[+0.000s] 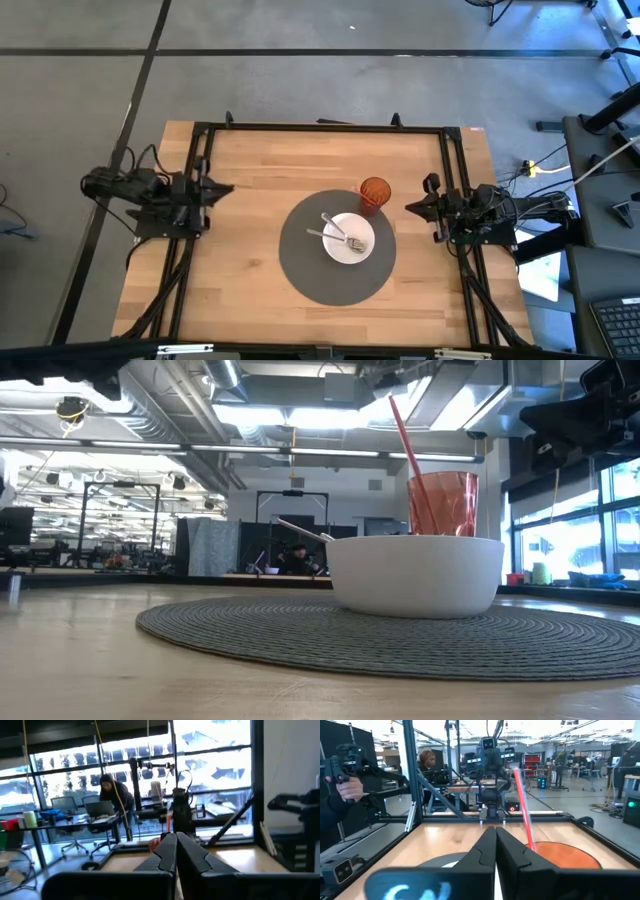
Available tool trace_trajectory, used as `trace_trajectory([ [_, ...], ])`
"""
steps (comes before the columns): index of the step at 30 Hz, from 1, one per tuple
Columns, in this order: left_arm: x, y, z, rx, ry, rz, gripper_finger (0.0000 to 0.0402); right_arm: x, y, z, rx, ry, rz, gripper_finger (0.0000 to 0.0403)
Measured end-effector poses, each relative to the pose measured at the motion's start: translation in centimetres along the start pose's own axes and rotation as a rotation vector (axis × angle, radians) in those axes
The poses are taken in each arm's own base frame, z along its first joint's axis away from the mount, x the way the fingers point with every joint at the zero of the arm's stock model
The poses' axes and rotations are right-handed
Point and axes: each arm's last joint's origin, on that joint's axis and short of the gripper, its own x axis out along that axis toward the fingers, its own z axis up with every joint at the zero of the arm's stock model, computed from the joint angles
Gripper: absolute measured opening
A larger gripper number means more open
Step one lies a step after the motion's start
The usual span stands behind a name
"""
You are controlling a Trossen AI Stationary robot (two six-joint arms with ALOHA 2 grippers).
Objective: Pick & Place Utensil
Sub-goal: Return to Home Position
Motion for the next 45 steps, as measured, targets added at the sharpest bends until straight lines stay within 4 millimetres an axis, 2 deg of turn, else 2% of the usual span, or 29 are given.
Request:
trace_trajectory([
  [2,-0.6,0.2,-0.4,0.025,0.028,-0.005,0.0002,0.0,0.0,-0.1,0.003,0.005,-0.01,0.0002],
  [6,-0.4,-0.1,-1.9,0.057,0.098,-0.007,0.0001,0.0,0.0,-0.3,0.01,0.027,-0.012,0.0002],
  [10,0.3,-0.7,-4.4,0.097,0.141,0.023,0.0003,0.0,0.0,-0.1,0.0,0.007,-0.012,0.0004],
  [15,0.6,-0.8,-6.3,0.083,0.046,0.072,0.0001,0.0,0.0,-0.1,-0.001,0.007,-0.012,0.0009],
  [21,0.7,0.6,-6.1,0.067,0.082,0.198,0.0001,0.0,0.0,-0.1,-0.009,0.012,-0.012,0.001],
  [24,0.7,1.0,-5.8,0.049,0.104,0.135,0.0001,0.0,0.0,-0.1,-0.023,0.013,-0.012,0.0011],
  [28,0.9,0.8,-6.8,0.048,0.109,-0.054,0.0001,0.0,-0.1,0.0,-0.01,0.001,-0.038,0.0011],
  [34,0.7,0.9,-8.7,0.018,0.235,-0.045,0.0001,0.0,-0.3,0.0,-0.038,0.0,-0.092,0.0004],
  [42,0.7,0.3,-8.8,-0.004,0.234,-0.098,0.0001,0.0,-0.2,0.0,-0.009,-0.001,-0.083,0.0002],
  [45,0.7,0.1,-8.8,-0.004,0.235,-0.103,0.0001,0.1,-0.2,-0.7,0.003,0.023,-0.05,0.0002],
])
